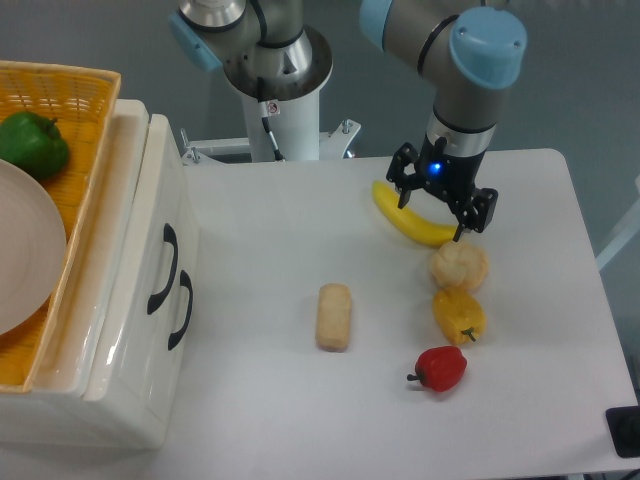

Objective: Slide the top white drawer open
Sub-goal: 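Move the open gripper from above the banana toward the white cabinet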

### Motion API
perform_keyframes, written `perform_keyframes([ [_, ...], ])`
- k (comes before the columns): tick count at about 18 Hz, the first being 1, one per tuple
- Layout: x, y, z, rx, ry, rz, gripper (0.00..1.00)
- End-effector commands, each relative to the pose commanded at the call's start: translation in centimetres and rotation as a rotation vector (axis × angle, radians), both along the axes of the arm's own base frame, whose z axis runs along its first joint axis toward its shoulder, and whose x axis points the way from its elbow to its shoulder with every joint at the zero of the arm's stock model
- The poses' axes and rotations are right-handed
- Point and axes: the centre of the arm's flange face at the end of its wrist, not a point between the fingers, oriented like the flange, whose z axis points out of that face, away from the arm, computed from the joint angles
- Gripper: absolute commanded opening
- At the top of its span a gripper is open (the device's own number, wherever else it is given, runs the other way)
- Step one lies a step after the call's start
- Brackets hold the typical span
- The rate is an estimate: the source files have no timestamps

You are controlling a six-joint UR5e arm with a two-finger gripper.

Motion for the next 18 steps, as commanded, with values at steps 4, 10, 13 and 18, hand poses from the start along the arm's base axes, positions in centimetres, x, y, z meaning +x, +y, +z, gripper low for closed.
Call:
perform_keyframes([
  [4, -0.2, 0.1, 0.3, 0.000, 0.012, -0.001, 1.00],
  [10, 0.1, -0.1, 0.0, -0.055, 0.032, -0.003, 1.00],
  [13, 1.3, -0.7, -1.3, -0.079, 0.008, 0.018, 1.00],
  [18, 2.3, -0.4, -1.1, -0.086, -0.020, 0.147, 1.00],
])
